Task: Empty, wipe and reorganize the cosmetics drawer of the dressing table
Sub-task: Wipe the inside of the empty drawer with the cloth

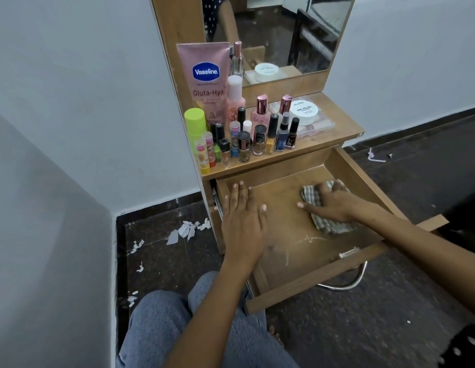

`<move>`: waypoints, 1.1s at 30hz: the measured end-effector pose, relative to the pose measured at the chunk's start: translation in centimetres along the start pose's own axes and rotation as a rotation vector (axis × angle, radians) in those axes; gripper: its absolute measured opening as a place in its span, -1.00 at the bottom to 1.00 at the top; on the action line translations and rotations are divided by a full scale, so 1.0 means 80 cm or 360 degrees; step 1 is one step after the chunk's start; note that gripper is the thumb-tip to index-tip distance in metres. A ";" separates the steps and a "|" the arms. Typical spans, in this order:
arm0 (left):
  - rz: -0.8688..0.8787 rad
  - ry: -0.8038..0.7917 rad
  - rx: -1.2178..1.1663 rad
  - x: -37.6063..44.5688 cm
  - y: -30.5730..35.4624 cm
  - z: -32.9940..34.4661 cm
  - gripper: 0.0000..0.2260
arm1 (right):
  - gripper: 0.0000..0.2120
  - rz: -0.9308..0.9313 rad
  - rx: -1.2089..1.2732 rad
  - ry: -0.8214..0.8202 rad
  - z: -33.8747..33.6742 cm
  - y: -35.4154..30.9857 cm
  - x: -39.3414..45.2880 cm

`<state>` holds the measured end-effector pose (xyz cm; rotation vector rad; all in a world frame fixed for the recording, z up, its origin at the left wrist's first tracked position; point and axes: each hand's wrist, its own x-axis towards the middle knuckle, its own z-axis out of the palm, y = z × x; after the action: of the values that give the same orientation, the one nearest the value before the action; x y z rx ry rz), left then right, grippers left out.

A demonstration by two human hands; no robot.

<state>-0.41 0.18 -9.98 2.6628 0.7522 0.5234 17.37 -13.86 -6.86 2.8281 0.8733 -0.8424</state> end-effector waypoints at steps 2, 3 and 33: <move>0.0000 0.0001 -0.0012 0.000 0.000 0.001 -0.39 | -0.05 0.0045 -0.0047 -0.0135 0.004 0.012 -0.019; 0.0001 0.0001 -0.0017 0.000 0.000 0.001 -0.39 | -0.05 0.0071 -0.0088 -0.0203 0.006 0.017 -0.026; 0.0044 -0.0332 0.0042 -0.014 -0.034 -0.035 -0.42 | -0.33 -0.0532 0.0044 0.0025 0.027 -0.053 0.036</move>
<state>-3.68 2.36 -8.86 2.7011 0.6657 0.2383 16.00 -9.29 -9.81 2.7557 1.3731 -0.8696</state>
